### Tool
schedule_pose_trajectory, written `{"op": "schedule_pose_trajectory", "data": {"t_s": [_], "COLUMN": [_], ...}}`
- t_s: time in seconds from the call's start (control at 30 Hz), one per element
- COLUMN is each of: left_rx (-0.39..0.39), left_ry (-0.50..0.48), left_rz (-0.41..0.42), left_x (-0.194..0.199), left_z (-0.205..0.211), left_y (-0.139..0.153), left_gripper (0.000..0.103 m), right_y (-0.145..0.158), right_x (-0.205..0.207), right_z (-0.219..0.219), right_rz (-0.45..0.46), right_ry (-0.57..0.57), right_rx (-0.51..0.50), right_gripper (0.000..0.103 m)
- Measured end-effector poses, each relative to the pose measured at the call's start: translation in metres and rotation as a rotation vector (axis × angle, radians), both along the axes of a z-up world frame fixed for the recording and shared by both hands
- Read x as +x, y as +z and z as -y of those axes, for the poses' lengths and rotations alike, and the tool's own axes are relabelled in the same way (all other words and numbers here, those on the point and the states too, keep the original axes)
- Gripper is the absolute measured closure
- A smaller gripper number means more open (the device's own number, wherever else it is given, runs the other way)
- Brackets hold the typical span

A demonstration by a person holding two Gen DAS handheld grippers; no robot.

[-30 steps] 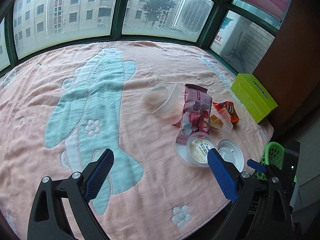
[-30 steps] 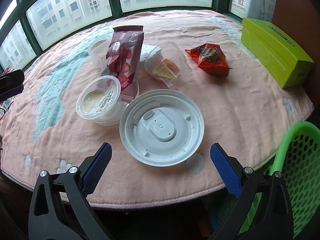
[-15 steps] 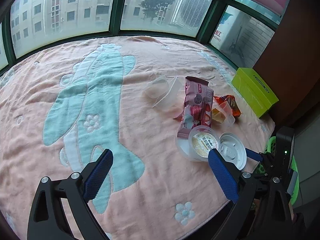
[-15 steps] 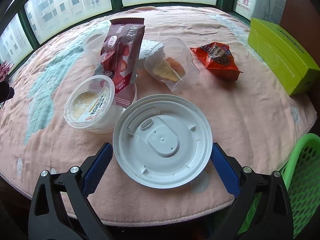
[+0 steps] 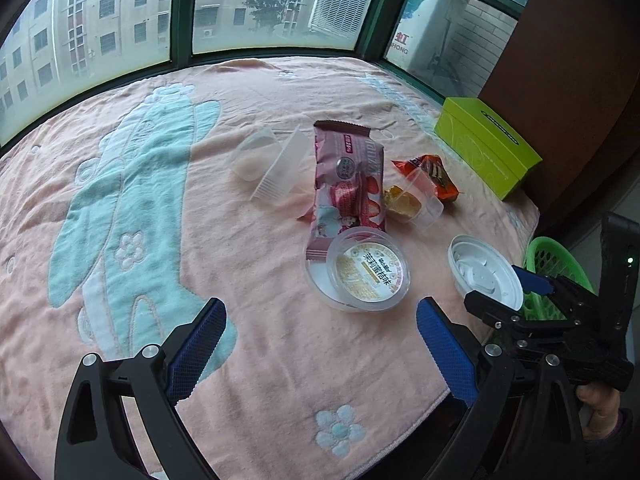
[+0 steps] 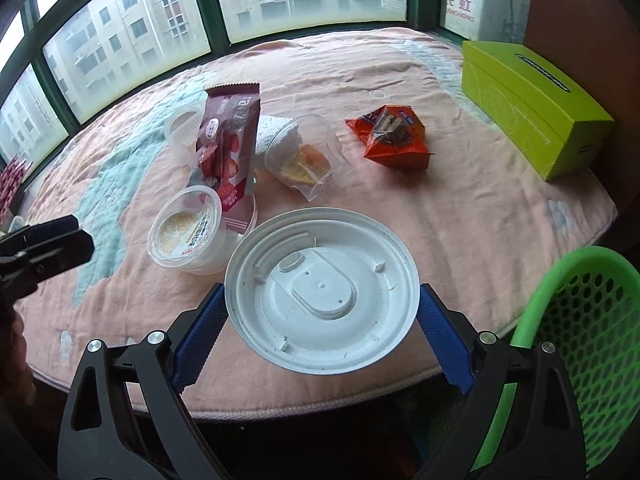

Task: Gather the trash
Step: 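Grasp the white round lid with the right tool while the left tool grasps the yogurt cup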

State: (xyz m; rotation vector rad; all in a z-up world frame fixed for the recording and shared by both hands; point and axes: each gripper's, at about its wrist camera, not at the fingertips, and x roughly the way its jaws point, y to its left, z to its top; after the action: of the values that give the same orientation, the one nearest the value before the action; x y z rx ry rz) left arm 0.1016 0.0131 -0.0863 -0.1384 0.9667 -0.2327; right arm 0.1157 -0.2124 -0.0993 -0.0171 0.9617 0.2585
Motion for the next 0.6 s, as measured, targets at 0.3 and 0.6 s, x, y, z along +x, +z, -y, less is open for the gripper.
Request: {"op": "schedule_pose_trajectory", "data": {"t_s": [0.3,0.6], "left_rx": [0.066,0.114], "left_ry": [-0.091,-0.110], "left_rz": [-0.008,-0.037], "left_x": [0.022,0.040], "left_z": [0.038,0.054], "left_y": [-0.016,-0.036], "left_gripper": [0.010,0.010], "right_y": [0.031,0.053], "right_x": [-0.028,-0.055], "right_z": [0.038,0.071], "right_rz": [0.041,0.093], "right_ry": [-0.099,-0.199], "right_rx": [0.081,0.103], "right_gripper": [0.012,0.012]}}
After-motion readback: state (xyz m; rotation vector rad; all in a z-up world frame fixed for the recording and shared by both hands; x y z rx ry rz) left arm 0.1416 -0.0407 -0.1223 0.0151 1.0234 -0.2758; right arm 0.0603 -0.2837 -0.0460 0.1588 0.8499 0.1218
